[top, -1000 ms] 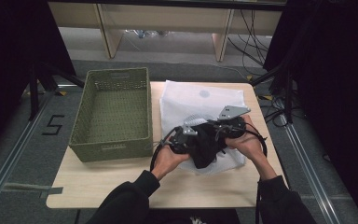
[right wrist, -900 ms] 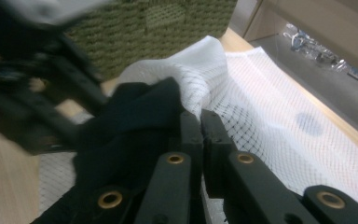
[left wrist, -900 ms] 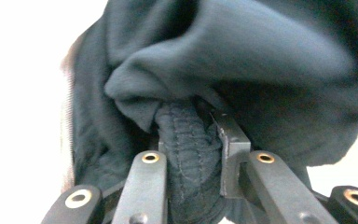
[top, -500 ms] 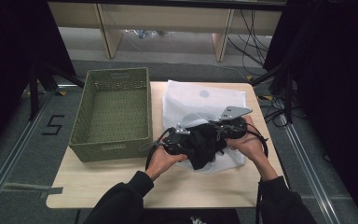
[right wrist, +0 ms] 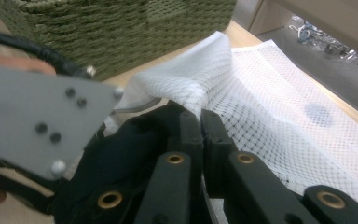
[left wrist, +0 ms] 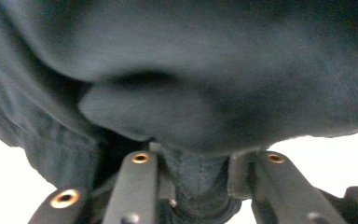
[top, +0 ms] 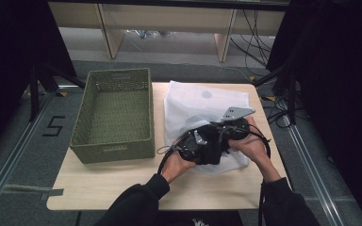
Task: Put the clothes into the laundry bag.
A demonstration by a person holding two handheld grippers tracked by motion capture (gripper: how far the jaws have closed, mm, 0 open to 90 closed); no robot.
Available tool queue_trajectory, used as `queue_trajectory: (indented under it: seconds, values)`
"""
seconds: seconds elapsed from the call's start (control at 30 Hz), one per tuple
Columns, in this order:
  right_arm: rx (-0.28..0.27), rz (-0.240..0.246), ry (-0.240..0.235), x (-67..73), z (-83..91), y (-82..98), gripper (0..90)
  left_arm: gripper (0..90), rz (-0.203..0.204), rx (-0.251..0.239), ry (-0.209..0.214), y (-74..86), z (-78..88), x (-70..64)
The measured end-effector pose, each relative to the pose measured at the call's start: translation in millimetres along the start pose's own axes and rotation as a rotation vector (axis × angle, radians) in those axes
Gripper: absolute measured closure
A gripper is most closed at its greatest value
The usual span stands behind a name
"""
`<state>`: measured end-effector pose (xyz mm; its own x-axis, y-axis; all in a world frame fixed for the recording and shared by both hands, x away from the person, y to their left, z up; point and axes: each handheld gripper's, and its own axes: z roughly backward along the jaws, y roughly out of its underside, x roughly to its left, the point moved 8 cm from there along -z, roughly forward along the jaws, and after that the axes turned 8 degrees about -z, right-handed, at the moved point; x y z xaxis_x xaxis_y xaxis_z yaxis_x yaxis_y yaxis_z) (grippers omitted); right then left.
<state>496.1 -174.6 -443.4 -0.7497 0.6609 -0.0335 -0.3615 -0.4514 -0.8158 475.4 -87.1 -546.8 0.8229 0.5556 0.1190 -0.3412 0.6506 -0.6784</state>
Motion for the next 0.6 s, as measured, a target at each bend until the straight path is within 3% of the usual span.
queue_trajectory:
  seconds: [0.03,0.17,0.2,0.3,0.33,0.37,0.43,0.47,0.57,0.6]
  values:
    - [-0.014,0.010,0.014,-2.5,1.6,-1.4,89.9,72.0,-0.013,0.006,0.009,-2.5,5.7,6.0]
    - [-0.037,0.007,0.021,-4.1,8.1,-6.1,89.8,72.0,0.114,-0.106,0.010,-21.1,23.3,31.9]
    - [-0.047,0.015,0.025,-4.6,9.1,-7.9,89.9,72.0,0.113,-0.107,0.003,-21.7,22.5,36.5]
    - [-0.036,0.011,0.021,-1.9,9.0,-7.9,89.8,71.4,0.111,-0.055,-0.026,-11.2,0.1,43.3]
    - [-0.034,0.013,0.024,-1.2,8.1,-7.0,89.9,70.8,0.128,-0.040,-0.021,-5.5,-8.8,44.9]
    - [-0.032,0.020,0.026,-2.3,7.0,-6.1,89.9,69.4,0.173,-0.039,-0.013,-0.5,-16.0,45.2]
    - [-0.010,0.008,0.015,-2.4,5.2,-1.2,89.8,65.3,0.221,-0.062,-0.003,4.4,-17.0,45.9]
    - [-0.024,0.028,0.029,-6.2,4.6,-1.0,89.9,62.3,0.219,-0.064,-0.009,5.6,-13.3,46.5]
    - [-0.001,-0.019,0.028,-9.4,4.5,4.8,89.9,50.0,0.207,-0.067,-0.015,5.1,5.8,42.8]
    - [-0.013,-0.006,0.037,-11.9,3.9,4.2,89.8,44.8,0.192,-0.060,-0.010,4.7,13.6,40.3]
